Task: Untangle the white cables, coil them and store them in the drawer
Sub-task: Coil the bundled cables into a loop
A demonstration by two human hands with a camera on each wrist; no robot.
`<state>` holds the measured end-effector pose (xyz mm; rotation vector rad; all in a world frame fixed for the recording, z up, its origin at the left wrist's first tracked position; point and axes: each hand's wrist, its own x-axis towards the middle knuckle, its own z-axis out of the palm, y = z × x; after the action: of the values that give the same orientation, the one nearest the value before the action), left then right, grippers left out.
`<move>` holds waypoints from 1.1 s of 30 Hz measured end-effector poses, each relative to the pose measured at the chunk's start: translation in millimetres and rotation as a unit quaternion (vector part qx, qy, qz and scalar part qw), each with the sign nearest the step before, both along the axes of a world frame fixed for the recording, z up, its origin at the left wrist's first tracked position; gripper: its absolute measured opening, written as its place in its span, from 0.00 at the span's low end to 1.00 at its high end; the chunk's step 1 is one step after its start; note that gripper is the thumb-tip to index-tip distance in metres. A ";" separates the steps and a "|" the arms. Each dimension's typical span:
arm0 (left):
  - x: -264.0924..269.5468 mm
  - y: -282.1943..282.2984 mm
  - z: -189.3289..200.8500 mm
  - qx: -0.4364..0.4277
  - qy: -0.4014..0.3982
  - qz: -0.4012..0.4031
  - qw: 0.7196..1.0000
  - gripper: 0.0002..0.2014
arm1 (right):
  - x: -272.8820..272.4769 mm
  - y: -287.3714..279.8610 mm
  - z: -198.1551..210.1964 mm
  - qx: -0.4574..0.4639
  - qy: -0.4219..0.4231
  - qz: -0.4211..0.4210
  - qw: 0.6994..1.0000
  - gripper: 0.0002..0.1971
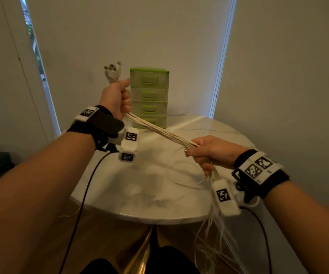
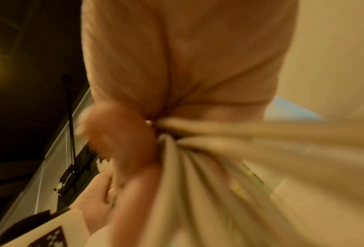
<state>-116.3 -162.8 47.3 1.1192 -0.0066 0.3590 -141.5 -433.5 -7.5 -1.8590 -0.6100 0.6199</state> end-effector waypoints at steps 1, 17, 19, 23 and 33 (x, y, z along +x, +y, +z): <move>-1.9 8.7 2.4 0.001 -0.002 0.025 1.000 0.20 | 1.0 -6.5 1.6 -0.024 -0.007 -0.004 1.000 0.08; -36.8 -91.4 -30.0 0.599 -0.024 -0.075 0.797 0.02 | 3.3 23.3 27.1 -0.258 -0.275 -0.106 0.920 0.08; -29.8 -93.4 -35.9 0.624 -0.008 -0.091 0.776 0.07 | 1.7 22.7 32.5 -0.235 -0.282 -0.110 0.924 0.05; -22.4 -94.4 -38.3 0.660 0.007 -0.105 0.744 0.15 | -0.3 18.5 29.6 -0.206 -0.264 -0.108 0.936 0.04; -16.5 -56.9 -33.9 0.735 0.052 -0.044 0.675 0.12 | 23.1 0.3 17.5 -0.145 -0.173 -0.129 0.966 0.09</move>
<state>-132.8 -219.8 13.4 2.7584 -0.3010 0.1366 -118.4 -433.3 10.0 -2.3033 -0.5048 0.2196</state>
